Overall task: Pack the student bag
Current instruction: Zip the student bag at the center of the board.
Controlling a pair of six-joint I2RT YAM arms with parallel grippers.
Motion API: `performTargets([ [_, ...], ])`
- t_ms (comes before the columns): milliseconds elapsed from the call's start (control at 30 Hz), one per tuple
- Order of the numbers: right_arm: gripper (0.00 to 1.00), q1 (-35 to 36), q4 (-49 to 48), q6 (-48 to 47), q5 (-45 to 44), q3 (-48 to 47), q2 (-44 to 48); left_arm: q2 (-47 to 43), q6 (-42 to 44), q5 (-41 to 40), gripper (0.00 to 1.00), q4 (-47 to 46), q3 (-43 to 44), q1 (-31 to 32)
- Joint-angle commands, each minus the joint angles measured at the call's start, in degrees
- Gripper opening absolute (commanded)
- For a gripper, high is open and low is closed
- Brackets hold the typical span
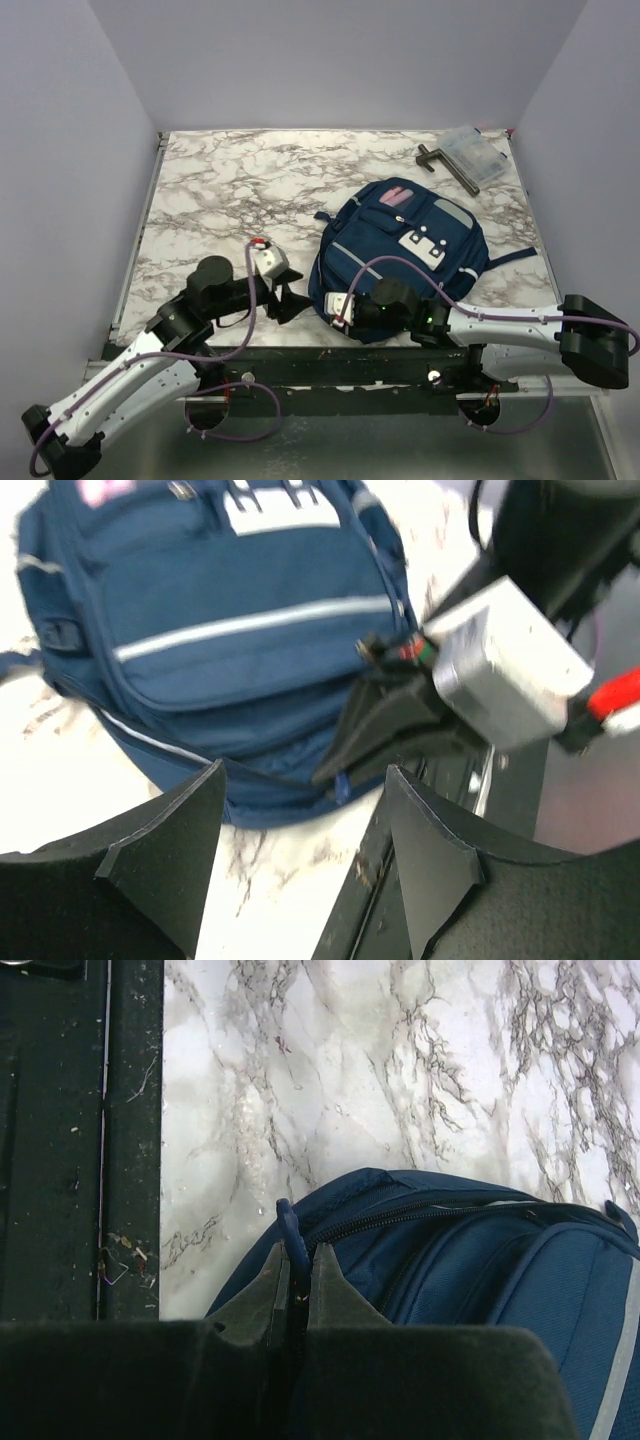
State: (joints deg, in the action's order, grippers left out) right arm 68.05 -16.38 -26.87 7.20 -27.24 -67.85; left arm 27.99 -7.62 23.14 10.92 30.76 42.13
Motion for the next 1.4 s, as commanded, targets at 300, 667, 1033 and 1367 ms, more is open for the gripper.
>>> performTargets([
  [300, 0.00, -1.0, -5.3, 3.8, 8.2, 0.0, 1.0, 15.4, 13.1, 3.0, 0.49, 5.1, 0.7, 9.9],
  [667, 0.01, -0.9, -7.1, 4.0, 7.5, 0.4, 1.9, 20.5, 15.5, 4.0, 0.39, -1.3, 0.9, 11.2],
  [1033, 0.00, -0.9, -7.3, 4.4, 7.8, -0.2, 2.1, 27.1, 19.3, 4.8, 0.34, 0.6, 4.5, 11.8],
  [1367, 0.00, -1.0, -7.7, 5.0, 7.2, -0.2, 2.7, 29.9, 20.7, 3.5, 0.36, 4.3, 6.9, 12.4],
])
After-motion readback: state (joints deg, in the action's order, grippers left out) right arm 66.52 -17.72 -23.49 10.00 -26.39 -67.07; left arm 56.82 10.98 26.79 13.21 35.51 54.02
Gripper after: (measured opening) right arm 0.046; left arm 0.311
